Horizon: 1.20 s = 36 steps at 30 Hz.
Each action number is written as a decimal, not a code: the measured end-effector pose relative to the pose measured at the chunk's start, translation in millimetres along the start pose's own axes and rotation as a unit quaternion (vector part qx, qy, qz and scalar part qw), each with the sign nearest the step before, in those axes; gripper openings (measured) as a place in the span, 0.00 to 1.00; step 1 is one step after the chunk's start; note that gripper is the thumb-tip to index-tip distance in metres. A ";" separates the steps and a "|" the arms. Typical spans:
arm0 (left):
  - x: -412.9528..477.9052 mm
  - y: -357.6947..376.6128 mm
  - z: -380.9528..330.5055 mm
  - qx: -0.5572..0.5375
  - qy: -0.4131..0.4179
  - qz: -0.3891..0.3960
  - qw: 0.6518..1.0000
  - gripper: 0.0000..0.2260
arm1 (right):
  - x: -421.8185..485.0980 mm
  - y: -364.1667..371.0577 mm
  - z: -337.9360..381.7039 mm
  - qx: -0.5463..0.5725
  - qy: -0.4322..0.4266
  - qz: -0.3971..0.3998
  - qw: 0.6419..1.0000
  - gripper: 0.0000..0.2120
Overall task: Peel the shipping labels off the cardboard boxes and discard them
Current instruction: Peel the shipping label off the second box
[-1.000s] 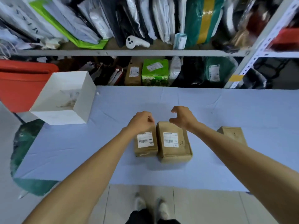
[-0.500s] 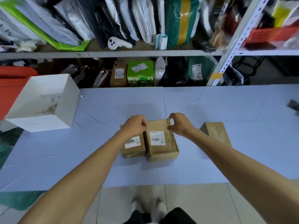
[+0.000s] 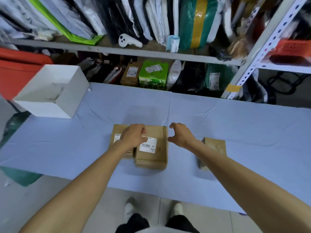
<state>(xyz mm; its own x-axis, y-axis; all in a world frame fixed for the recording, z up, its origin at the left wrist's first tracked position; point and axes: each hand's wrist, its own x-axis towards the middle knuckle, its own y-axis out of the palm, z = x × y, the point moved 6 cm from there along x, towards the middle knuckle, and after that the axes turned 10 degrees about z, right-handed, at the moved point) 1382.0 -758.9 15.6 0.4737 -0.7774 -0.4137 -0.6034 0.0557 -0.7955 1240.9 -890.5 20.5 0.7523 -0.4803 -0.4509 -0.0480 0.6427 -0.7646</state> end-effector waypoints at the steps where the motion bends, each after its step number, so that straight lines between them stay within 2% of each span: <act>1: -0.7 2.4 -3.4 0.013 -0.006 -0.006 1.000 0.11 | -0.1 1.3 -6.1 0.000 -0.001 0.010 1.000 0.25; 4: -5.5 14.0 -10.0 0.048 -0.020 -0.009 0.999 0.12 | -3.6 11.1 -19.5 -0.005 0.001 0.033 0.999 0.26; 9: 0.0 15.2 -8.7 0.030 -0.014 -0.026 0.999 0.12 | 4.6 25.3 -20.3 0.014 -0.001 0.033 0.999 0.31; 12: -10.1 40.1 2.6 0.018 -0.022 0.004 1.000 0.14 | -0.6 49.3 -16.5 0.013 -0.002 0.063 0.998 0.41; 15: -17.2 48.1 11.0 0.013 -0.012 -0.023 1.000 0.17 | -3.3 67.4 -9.5 0.088 -0.011 0.078 0.993 0.55; 17: -19.6 53.7 8.5 -0.001 -0.005 -0.030 1.000 0.19 | -1.1 76.5 -13.2 0.092 -0.008 0.092 0.991 0.61; 19: -24.0 64.1 7.0 -0.013 -0.010 -0.015 1.000 0.21 | 2.0 86.5 -17.4 0.081 -0.006 0.107 0.991 0.60; 23: -27.9 74.3 18.6 -0.008 -0.027 -0.010 1.000 0.23 | 3.2 101.7 -13.0 0.085 -0.040 0.095 0.991 0.40; 24: -27.2 76.6 19.5 -0.011 -0.021 -0.012 1.000 0.23 | 3.2 101.8 -15.3 0.084 -0.028 0.095 0.992 0.43; 26: -25.8 84.8 16.8 -0.026 0.002 -0.012 1.000 0.23 | 2.0 99.3 -23.5 0.062 -0.015 0.101 0.993 0.56; 28: -25.2 90.8 12.4 -0.051 0.019 -0.015 0.998 0.25 | -2.3 94.1 -30.9 0.045 -0.018 0.097 0.994 0.62; 32: -18.9 95.6 4.9 -0.119 0.028 -0.027 0.992 0.30 | -10.9 87.2 -55.6 0.130 0.000 0.070 0.989 0.60; 36: -10.0 108.6 -6.6 -0.203 0.034 -0.021 0.978 0.31 | -21.9 76.9 -81.4 0.135 -0.005 0.056 0.989 0.63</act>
<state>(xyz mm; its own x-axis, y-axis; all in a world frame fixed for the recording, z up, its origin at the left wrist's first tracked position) 1307.5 -749.2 -63.8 0.4678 -0.8142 -0.3439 -0.7959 -0.2190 -0.5644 1167.2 -879.1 -66.0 0.7590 -0.3920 -0.5198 0.0451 0.8281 -0.5587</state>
